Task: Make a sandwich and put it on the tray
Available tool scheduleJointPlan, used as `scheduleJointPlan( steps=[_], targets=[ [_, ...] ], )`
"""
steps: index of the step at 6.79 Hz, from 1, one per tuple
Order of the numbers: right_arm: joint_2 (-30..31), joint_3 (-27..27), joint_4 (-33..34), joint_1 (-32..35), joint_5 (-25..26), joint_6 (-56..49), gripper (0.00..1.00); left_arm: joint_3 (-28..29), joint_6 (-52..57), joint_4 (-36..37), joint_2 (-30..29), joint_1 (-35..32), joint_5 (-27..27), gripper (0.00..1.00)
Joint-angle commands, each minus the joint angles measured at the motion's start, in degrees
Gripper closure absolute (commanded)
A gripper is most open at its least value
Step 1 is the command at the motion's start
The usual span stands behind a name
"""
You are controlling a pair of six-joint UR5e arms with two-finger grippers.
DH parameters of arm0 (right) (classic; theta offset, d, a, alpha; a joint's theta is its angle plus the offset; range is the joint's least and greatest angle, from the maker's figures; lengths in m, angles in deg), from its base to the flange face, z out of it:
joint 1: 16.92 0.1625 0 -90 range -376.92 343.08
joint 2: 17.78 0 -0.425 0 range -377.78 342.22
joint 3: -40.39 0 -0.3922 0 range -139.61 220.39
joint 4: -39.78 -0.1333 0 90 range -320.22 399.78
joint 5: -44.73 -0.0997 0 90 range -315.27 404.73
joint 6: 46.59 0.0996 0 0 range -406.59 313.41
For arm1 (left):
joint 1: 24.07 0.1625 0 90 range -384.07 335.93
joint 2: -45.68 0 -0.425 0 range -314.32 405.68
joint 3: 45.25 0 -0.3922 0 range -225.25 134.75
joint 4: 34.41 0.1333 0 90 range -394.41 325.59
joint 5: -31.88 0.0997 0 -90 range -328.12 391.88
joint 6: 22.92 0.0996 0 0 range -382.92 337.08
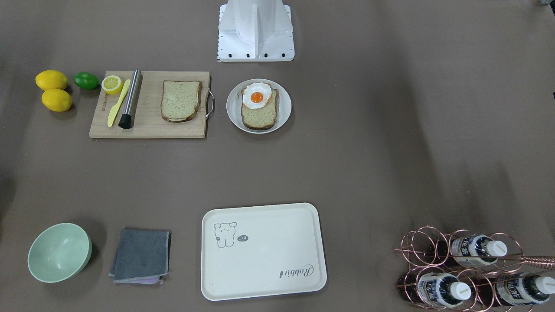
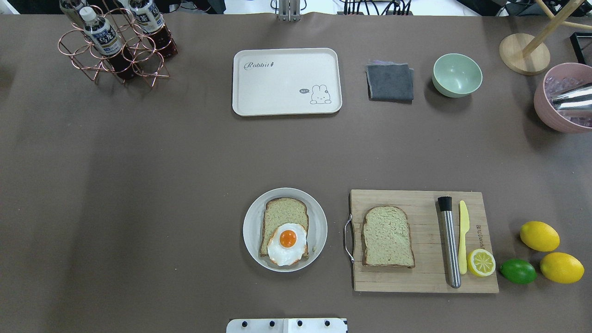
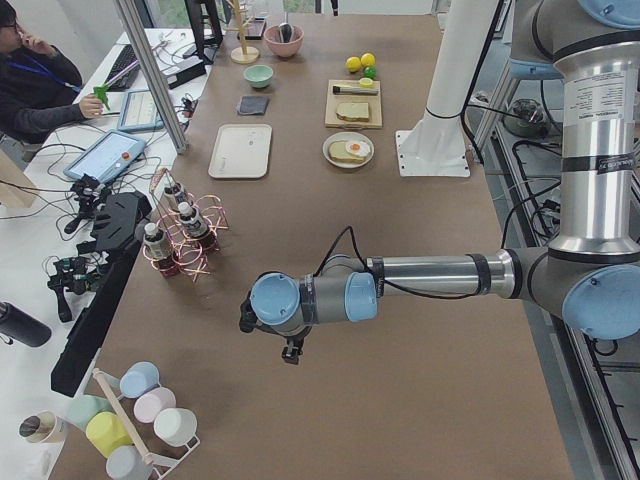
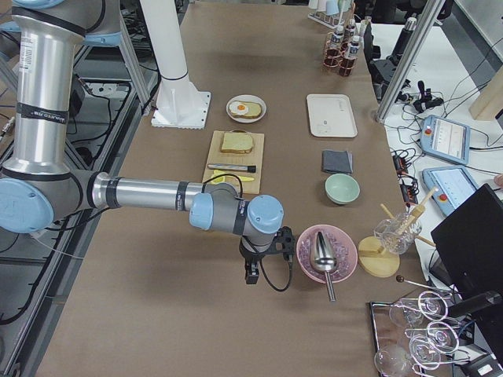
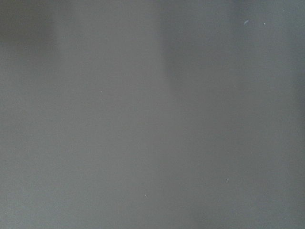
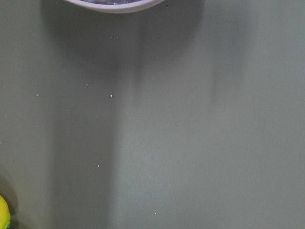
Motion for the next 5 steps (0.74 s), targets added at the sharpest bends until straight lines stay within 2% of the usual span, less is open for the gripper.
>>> scheduleJointPlan(
  steps=[1,5],
  targets=[
    [0.3,-0.1,0.0,0.0,-0.2,0.1,0.0,-2.3,0.0,0.3,-0.1,0.4,-0.1,0.02],
    [-0.1,-0.2,0.0,0.0,-0.3,0.0,0.0,-2.6,0.0,-0.2,-0.9,1.2,-0.1,0.02]
  ],
)
